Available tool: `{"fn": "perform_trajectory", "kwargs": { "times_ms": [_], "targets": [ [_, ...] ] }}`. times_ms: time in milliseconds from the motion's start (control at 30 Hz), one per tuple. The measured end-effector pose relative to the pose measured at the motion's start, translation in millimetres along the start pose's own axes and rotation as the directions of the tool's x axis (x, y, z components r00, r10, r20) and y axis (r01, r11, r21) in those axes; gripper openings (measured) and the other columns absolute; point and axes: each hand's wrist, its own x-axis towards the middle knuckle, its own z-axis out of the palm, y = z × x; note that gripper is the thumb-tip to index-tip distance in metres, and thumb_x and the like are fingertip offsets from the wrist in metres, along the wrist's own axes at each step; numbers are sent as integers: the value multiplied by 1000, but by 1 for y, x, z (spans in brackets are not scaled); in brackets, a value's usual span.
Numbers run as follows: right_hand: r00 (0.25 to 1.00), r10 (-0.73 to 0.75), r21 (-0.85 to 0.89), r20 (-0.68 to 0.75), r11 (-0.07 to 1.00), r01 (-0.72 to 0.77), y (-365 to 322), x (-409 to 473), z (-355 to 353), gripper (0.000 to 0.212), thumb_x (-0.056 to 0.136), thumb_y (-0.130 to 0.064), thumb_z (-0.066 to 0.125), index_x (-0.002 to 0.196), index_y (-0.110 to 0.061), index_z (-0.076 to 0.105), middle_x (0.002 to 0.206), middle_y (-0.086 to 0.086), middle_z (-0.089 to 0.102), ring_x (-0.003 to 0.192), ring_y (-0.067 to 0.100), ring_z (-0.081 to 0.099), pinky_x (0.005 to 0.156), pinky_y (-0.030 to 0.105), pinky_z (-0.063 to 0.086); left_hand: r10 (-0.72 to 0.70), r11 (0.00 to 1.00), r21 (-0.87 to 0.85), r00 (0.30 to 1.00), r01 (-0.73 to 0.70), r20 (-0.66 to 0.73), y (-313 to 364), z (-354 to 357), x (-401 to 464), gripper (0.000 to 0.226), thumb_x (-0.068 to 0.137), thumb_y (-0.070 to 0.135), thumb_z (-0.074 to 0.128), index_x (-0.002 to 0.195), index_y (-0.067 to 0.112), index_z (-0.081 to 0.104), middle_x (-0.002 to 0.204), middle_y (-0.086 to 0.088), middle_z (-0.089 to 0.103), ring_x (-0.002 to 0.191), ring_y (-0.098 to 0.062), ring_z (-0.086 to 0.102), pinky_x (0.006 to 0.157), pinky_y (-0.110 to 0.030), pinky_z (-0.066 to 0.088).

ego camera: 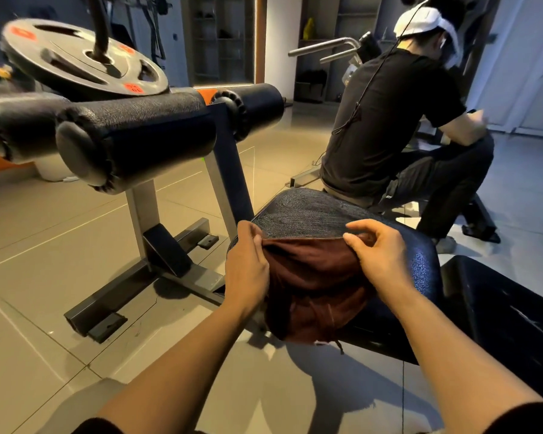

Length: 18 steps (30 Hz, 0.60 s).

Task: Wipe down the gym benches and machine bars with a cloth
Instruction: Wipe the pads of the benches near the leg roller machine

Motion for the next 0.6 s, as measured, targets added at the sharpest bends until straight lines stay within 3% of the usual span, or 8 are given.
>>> {"fn": "perform_trajectory", "kwargs": {
  "times_ms": [100,167,200,267,333,433,533,600],
  "targets": [
    [982,175,309,70,932,-188,-3,8,6,33,82,13,62,85,-20,61,83,4,60,74,12,56,68,22,45,-124,968,-210,989,138,80,-6,-2,7,18,102,12,32,102,20,49,95,-1,55,92,-24,55,87,-44,47],
    [955,287,441,68,850,-287,-4,13,11,34,84,18,54,79,-16,58,81,5,57,71,13,53,61,19,45,-149,956,-238,983,171,106,-7,-3,8,24,97,4,38,99,21,55,105,-1,55,106,-25,53,94,-38,45],
    [948,311,447,66,840,-307,-4,14,14,35,84,19,51,78,-15,58,80,5,56,70,14,54,57,18,45,-134,975,-161,984,152,116,-8,-3,7,24,96,4,42,103,20,58,117,-1,52,117,-24,48,101,-30,39],
    [968,247,210,36,946,-248,1,11,21,33,81,15,55,80,-17,61,90,6,59,82,16,57,66,18,46,-71,987,153,983,46,168,-15,0,4,26,95,17,55,120,21,57,146,-5,31,139,-24,25,114,-31,19],
    [996,49,-174,78,984,-35,4,2,27,28,76,7,66,88,-18,67,104,5,57,97,15,53,83,21,41,82,890,422,972,-170,219,-21,4,-4,40,87,36,65,125,26,57,156,-4,19,144,-25,9,119,-46,9],
    [959,-85,-251,269,955,155,-1,-9,35,24,70,-1,74,89,-16,74,101,3,65,100,20,58,94,33,44,314,737,534,910,-414,273,-20,12,-21,48,72,52,70,109,22,64,142,-9,39,134,-32,24,114,-54,18],
    [868,-23,-387,496,889,245,-5,-17,37,29,73,-25,80,101,-25,73,108,-4,67,109,19,56,97,37,44,236,726,601,942,-335,240,-16,15,-31,66,71,60,68,118,17,51,136,-9,35,126,-29,27,108,-42,29],
    [853,2,-460,522,843,279,-3,-21,37,26,80,-30,76,105,-27,72,114,-7,67,114,19,56,99,36,44,162,739,621,964,-260,211,-19,13,-32,70,73,60,68,122,17,43,137,-8,29,126,-28,27,106,-37,31]
  ]
}}
